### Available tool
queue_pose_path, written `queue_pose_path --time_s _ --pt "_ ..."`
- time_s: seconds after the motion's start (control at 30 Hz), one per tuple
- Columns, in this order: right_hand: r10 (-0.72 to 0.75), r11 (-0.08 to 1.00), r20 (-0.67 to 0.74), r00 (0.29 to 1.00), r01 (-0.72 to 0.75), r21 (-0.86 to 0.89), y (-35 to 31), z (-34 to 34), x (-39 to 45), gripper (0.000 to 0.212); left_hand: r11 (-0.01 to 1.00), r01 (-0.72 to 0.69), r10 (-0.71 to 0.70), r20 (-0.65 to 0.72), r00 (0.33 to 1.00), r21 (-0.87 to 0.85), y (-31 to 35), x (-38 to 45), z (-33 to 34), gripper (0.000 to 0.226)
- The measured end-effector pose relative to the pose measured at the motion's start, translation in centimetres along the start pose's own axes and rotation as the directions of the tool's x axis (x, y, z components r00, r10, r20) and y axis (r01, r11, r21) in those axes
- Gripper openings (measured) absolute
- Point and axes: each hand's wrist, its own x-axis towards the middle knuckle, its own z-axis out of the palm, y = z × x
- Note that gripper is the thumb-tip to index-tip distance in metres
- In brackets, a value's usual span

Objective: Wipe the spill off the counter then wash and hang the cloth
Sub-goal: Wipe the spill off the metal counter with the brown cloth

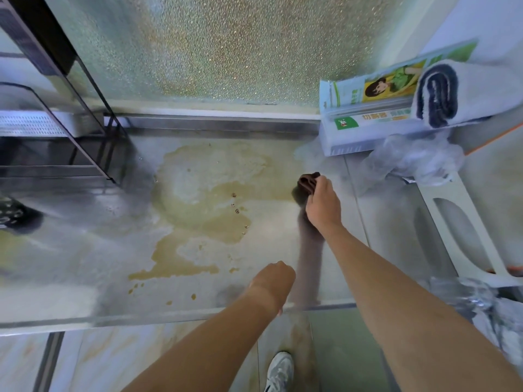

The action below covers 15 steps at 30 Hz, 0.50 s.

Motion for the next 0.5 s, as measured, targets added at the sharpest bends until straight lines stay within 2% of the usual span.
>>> queue_pose_path --time_s 0.3,0.43,0.5 --pt "-0.066 0.998 0.017 0.998 0.066 0.009 -2.2 1.4 -0.4 0.028 1.0 0.028 -0.028 0.006 1.0 0.003 0.1 0.1 0.0 0.053" --pt "-0.167 0.984 0.073 0.983 0.161 0.075 -4.7 2.1 -1.8 0.028 0.998 0.061 -0.061 0.021 0.998 -0.009 0.2 0.0 0.0 0.055" --pt "-0.234 0.97 0.106 0.966 0.225 0.094 -6.2 2.7 -2.8 0.029 0.997 0.073 -0.072 0.03 0.997 -0.022 0.4 -0.1 -0.1 0.049"
